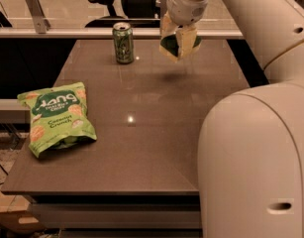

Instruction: Move sponge near green can

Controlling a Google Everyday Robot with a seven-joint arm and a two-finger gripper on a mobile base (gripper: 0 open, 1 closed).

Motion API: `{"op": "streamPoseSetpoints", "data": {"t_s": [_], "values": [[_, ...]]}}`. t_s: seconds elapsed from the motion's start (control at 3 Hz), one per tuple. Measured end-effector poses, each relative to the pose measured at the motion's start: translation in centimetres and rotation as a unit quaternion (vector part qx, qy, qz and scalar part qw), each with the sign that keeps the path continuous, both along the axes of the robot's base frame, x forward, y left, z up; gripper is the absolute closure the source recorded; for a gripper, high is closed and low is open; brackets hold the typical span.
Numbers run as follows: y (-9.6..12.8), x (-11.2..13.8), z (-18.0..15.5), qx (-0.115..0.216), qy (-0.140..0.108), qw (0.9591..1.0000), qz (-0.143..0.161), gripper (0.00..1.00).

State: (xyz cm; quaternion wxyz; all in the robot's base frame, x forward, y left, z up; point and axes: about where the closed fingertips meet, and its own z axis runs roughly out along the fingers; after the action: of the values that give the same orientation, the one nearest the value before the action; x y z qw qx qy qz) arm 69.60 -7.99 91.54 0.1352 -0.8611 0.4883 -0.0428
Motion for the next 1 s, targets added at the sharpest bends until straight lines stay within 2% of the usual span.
{"op": "streamPoseSetpoints", "data": {"t_s": [1.0], "values": [[4.4,1.3,-3.3,0.007,0.031,0.9984,0.047,1.0]]}}
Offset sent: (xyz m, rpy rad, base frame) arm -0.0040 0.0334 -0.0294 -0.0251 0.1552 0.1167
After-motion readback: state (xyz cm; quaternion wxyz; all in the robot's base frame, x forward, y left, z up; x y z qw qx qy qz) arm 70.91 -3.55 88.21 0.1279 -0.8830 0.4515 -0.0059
